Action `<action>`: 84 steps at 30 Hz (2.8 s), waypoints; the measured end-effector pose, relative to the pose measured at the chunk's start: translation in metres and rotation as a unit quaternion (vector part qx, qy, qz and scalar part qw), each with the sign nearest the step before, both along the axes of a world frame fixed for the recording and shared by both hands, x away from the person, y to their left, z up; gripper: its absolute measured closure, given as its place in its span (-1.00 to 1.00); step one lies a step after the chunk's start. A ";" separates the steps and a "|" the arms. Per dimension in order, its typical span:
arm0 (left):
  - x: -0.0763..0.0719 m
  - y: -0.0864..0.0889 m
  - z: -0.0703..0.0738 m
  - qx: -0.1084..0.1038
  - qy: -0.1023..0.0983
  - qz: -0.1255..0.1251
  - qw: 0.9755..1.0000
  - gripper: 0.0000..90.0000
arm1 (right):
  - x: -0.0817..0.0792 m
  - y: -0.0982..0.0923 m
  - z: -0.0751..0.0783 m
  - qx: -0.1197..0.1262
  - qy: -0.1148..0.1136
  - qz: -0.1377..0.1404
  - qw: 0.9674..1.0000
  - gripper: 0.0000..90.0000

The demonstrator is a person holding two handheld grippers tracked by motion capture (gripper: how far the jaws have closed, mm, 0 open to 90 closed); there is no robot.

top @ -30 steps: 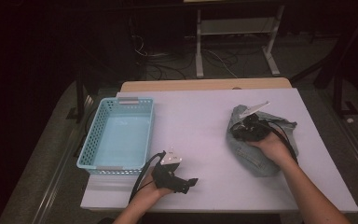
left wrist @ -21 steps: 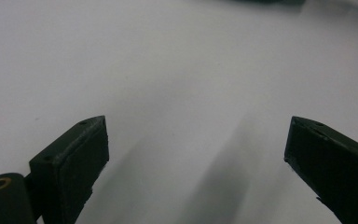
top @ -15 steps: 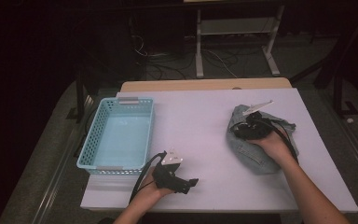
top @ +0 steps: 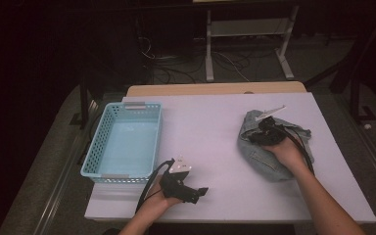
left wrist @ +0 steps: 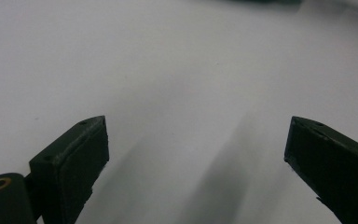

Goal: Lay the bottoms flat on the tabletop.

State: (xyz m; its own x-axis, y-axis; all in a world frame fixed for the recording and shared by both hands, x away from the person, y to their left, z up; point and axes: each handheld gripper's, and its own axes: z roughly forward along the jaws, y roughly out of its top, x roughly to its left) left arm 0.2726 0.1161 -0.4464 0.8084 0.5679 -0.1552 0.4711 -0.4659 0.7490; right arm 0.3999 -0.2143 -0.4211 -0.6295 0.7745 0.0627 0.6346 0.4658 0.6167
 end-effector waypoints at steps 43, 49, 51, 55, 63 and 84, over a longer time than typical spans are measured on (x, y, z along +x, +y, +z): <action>0.000 0.001 0.001 -0.003 -0.001 -0.001 1.000 -0.86 | -0.025 -0.066 0.064 0.157 -0.105 -0.044 0.981 0.17; 0.000 0.001 0.001 -0.003 0.000 0.001 1.000 -0.86 | -0.039 -0.067 0.071 0.160 -0.104 -0.032 0.981 0.16; 0.001 0.001 0.001 -0.003 -0.001 0.001 1.000 -0.86 | -0.048 -0.065 0.071 0.152 -0.101 -0.025 0.983 0.25; 0.001 0.001 0.001 -0.001 -0.002 -0.001 1.000 -0.86 | -0.057 -0.059 0.066 0.146 -0.090 -0.007 0.985 0.38; 0.001 0.001 0.001 -0.003 0.000 0.001 1.000 -0.86 | -0.065 -0.043 0.048 0.124 -0.061 0.027 0.990 0.60; 0.000 0.000 0.001 0.000 -0.002 -0.004 1.000 -0.86 | -0.038 -0.024 0.009 0.022 -0.027 0.000 0.999 0.28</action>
State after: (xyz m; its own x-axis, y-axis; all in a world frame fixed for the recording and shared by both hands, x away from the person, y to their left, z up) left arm 0.2726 0.1159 -0.4457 0.8139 0.5609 -0.1513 0.4638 -0.4705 0.7507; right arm 0.3619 -0.2385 -0.4125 -0.6324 0.7722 0.0619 0.5999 0.4377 0.6697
